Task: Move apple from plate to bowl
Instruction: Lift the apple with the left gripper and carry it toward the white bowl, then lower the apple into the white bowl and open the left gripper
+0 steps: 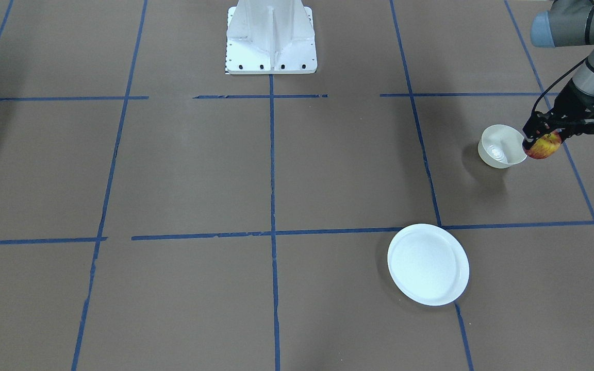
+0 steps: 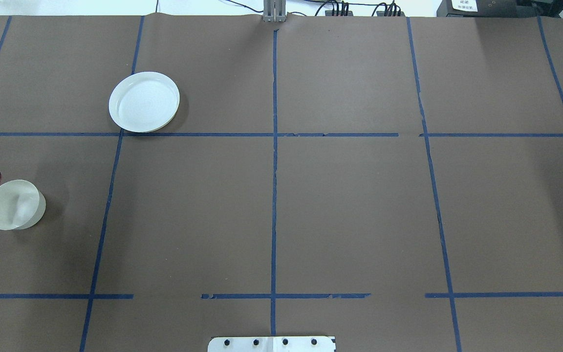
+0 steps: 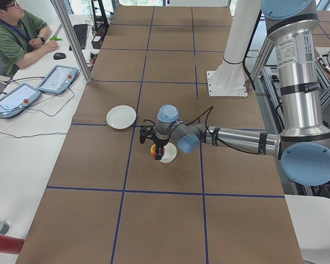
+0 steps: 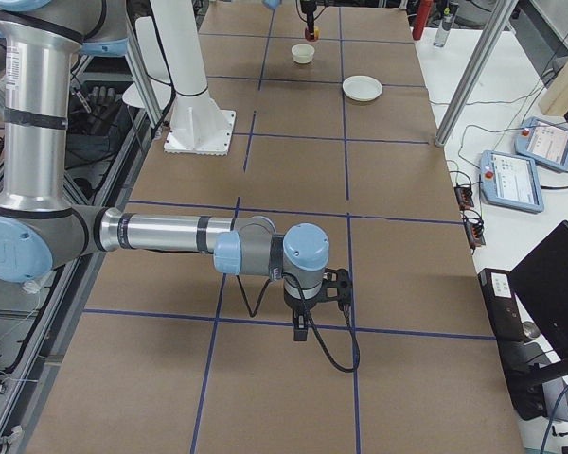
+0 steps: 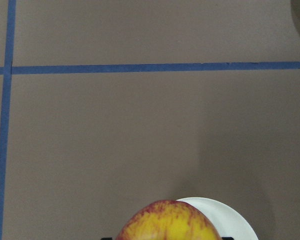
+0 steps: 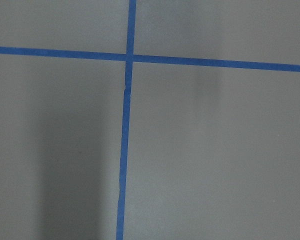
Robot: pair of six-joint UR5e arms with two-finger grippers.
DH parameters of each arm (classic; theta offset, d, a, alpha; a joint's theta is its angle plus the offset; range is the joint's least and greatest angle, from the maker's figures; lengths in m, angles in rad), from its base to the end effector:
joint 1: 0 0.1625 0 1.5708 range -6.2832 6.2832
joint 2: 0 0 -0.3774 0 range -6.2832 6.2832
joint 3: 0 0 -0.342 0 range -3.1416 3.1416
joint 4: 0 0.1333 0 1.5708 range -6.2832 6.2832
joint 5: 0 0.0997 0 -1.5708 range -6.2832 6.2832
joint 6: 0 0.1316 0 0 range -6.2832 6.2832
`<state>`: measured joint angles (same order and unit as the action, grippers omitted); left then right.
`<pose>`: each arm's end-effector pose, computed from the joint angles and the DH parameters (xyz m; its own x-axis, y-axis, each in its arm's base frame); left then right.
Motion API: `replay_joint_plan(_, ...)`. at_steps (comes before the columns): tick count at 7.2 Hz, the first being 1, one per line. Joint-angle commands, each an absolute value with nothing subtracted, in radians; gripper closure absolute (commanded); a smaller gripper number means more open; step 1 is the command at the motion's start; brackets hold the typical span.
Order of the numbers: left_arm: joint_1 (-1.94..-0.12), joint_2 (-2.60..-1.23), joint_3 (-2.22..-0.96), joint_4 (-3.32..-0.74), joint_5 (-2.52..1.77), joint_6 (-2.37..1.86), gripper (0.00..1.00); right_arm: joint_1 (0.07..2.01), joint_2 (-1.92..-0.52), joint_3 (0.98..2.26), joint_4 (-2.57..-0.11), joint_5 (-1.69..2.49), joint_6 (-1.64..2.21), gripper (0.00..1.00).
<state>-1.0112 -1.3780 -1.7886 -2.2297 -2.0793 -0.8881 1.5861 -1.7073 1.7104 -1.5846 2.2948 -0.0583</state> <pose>0.1640 -0.3923 0.5505 0.6832 -0.0527 -0.7283 0.1880 0.9764 0.1058 0.0521 -0.3885 0.6350 0.7486 -0.0397 0.6618 0.0284 0.9992 0.0279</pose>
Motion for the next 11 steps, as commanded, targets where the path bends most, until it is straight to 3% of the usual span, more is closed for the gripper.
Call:
replay_joint_plan(1, -0.954, -1.413, -1.752, -2.269, -2.077, -0.963, 0.57, 1.586, -1.707, 1.71, -1.585, 2.295, -0.058, 0.0)
replay_joint_plan(6, -0.894, -1.402, -1.735, -2.267, -2.079, -0.968, 0.51, 1.586, -1.707, 1.71, -1.585, 2.295, -0.058, 0.0)
replay_joint_plan(7, -0.879, -1.401, -1.733, -2.267, -2.079, -0.968, 0.45, 1.586, -1.707, 1.71, -1.585, 2.295, -0.058, 0.0)
replay_joint_plan(9, -0.873, -1.401, -1.729, -2.267, -2.079, -0.965, 0.1, 1.586, -1.707, 1.71, -1.585, 2.295, -0.058, 0.0)
replay_joint_plan(10, -0.873, -1.401, -1.729, -2.267, -2.085, -0.963, 0.01, 1.586, -1.707, 1.71, -1.585, 2.295, -0.058, 0.0)
replay_joint_plan(11, -0.874, -1.401, -1.738, -2.264, -2.091, -0.962, 0.01, 1.586, -1.707, 1.71, -1.585, 2.295, -0.058, 0.0)
